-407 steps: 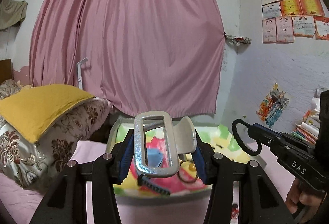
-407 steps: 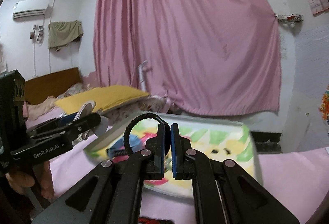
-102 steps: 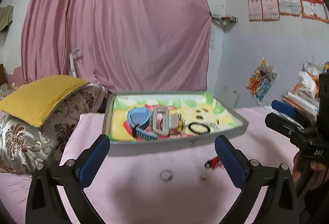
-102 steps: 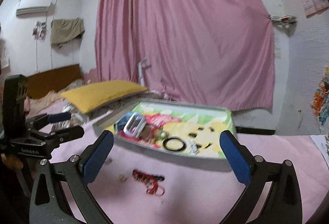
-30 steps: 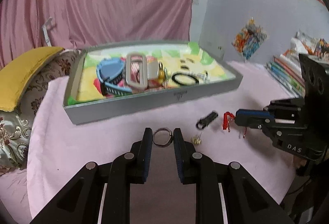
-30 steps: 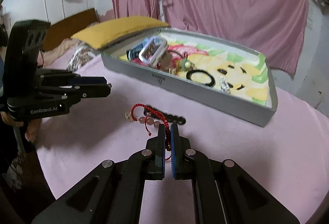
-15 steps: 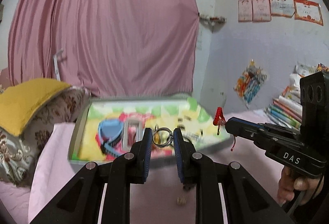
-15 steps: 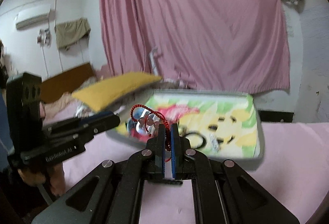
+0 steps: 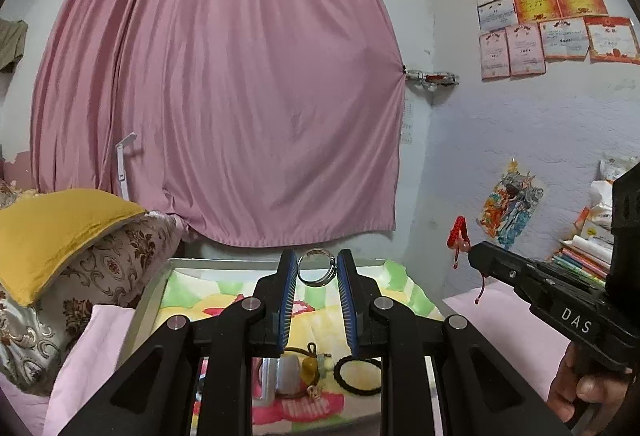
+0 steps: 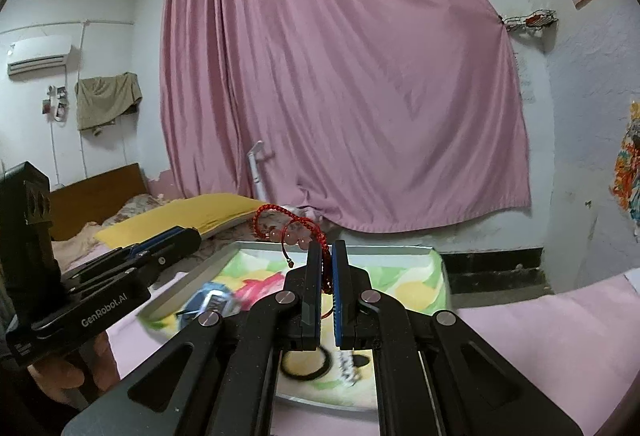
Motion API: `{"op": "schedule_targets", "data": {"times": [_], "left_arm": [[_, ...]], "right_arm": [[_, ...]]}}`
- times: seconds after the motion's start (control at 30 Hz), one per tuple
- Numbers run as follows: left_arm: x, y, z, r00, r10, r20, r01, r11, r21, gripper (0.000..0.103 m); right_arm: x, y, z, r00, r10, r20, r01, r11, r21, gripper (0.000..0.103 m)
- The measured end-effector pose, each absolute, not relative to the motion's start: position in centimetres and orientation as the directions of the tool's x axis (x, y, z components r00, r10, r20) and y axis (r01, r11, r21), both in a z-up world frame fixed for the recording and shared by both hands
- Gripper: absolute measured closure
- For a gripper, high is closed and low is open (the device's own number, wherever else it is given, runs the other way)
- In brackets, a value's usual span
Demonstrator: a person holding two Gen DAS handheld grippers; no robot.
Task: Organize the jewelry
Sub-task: 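Carry the ring into the tray with the left tool while the right tool releases the bracelet there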
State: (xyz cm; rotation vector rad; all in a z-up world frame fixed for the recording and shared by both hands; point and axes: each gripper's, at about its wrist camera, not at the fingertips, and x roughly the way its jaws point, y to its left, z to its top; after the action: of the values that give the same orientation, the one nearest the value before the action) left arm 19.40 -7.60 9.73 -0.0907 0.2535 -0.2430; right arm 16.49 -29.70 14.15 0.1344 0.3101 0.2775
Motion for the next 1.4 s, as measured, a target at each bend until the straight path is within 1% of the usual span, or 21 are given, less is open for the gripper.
{"op": "schedule_targets", "data": {"times": [0.2,0.37,0.53,0.8,1.0,1.23,1.4], "left_arm": [[21.1,-8.1,8.3,0.918,-0.252,-0.304,0.229,0.967,-0.111,0.084],[22.0,-8.4,7.5,0.891,-0.268,-0.367,0.246,0.963,-0.107,0.084],[22.9,-8.9,6.4,0.850,-0.278,-0.448,0.265,0.960,-0.093,0.084],[23.1,-9.8,5.7,0.810,-0.292,-0.508,0.297,0.952,-0.072,0.084],[23.4,-10.2,5.1,0.767,-0.306,-0.563,0.321,0.944,-0.075,0.084],[24.0,-10.3,4.2,0.713,-0.327,-0.620,0.333,0.936,-0.112,0.084],[24.5,-10.4,3.5,0.681,-0.315,-0.661,0.324,0.939,-0.114,0.083]], "right_arm": [[17.9,-29.4,13.5,0.914,0.260,-0.312,-0.224,0.963,0.148,0.099],[19.6,-29.5,12.5,0.885,0.236,-0.401,-0.197,0.971,0.138,0.099],[20.7,-29.9,11.3,0.834,0.257,-0.489,-0.195,0.965,0.174,0.099],[22.0,-29.9,9.5,0.764,0.254,-0.593,-0.196,0.967,0.163,0.099],[22.6,-30.0,8.2,0.723,0.254,-0.643,-0.193,0.967,0.164,0.099],[23.0,-29.6,7.8,0.696,0.258,-0.670,-0.203,0.966,0.161,0.099],[23.3,-29.4,7.4,0.667,0.272,-0.694,-0.215,0.962,0.171,0.098]]}}
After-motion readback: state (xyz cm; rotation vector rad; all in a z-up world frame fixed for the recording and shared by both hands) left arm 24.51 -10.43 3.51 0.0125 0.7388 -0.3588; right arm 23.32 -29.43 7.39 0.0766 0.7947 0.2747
